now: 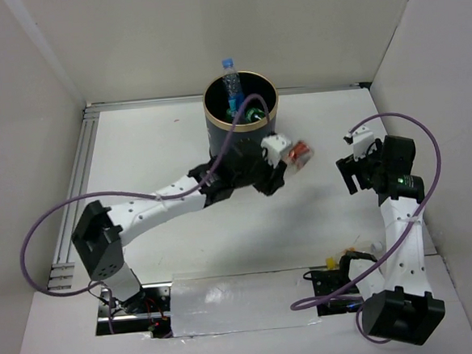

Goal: Put the plastic bottles in the bin

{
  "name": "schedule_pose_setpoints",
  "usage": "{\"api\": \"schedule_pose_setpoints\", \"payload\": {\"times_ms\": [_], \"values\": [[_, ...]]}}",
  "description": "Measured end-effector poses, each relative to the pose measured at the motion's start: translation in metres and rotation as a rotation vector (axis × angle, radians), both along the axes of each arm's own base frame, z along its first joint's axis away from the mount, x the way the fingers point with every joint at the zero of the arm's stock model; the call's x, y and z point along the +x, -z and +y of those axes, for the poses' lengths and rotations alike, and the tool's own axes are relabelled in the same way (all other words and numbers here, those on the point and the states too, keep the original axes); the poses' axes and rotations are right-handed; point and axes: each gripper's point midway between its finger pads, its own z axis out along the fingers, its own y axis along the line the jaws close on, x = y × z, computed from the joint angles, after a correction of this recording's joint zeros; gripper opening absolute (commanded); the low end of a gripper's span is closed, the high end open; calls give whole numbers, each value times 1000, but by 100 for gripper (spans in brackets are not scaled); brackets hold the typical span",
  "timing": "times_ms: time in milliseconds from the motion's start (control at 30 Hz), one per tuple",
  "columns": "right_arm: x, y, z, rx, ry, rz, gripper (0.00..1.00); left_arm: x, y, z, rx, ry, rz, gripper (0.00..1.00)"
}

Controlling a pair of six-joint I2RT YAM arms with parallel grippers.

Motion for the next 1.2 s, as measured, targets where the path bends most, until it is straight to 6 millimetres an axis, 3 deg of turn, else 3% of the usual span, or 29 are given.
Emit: {"api": "schedule_pose_setpoints", "payload": {"times_ms": [100, 167, 233, 300, 400, 433, 467, 567, 667, 700, 767, 800, 833, 900, 933, 967, 1067, 1133, 1200], "values": [[1, 5, 7, -3, -81, 17, 84, 25, -99, -8, -148, -5, -165, 0], [-1, 9, 13, -12, -147, 33, 82, 39, -149, -4, -213, -26, -260, 4], [-4, 12, 17, -27, -207, 42, 81, 58, -178, 9, -237, -83, -331, 4], [-6, 11, 21, -44, -254, 38, 80, 87, -192, 29, -234, -167, -373, 5], [-8, 8, 23, -71, -297, 21, 80, 142, -188, 62, -181, -323, -404, 12], [-9, 7, 23, -81, -307, 15, 85, 173, -174, 78, -139, -407, -401, 35], [-9, 6, 23, -88, -314, 11, 85, 177, -171, 81, -131, -417, -399, 35], [-11, 4, 23, -105, -326, 6, 90, 209, -129, 103, -28, -500, -349, 85], [-11, 3, 22, -120, -331, 0, 90, 213, -93, 109, 59, -499, -295, 98], [-11, 2, 21, -126, -331, -1, 88, 209, -88, 105, 67, -486, -287, 99], [-11, 2, 19, -132, -314, -1, 79, 197, -97, 94, 53, -440, -312, 99], [-11, 2, 15, -141, -294, 3, 66, 183, -102, 84, 50, -394, -328, 95], [-10, 3, 10, -148, -266, 14, 62, 169, -109, 75, 32, -355, -341, 92], [-8, 9, -1, -159, -199, 49, 55, 121, -124, 49, -13, -210, -357, 76], [-7, 11, -8, -169, -167, 68, 47, 97, -130, 38, -41, -139, -360, 55], [-7, 16, -12, -176, -146, 91, 43, 69, -133, 26, -71, -57, -350, 44], [-9, 26, -26, -203, -83, 157, 37, -9, -128, -3, -154, 187, -319, 27], [-11, 26, -32, -220, -46, 168, 39, -39, -104, -16, -162, 290, -257, 33], [-14, 26, -36, -223, -12, 178, 44, -58, -67, -32, -141, 367, -172, 46]]}}
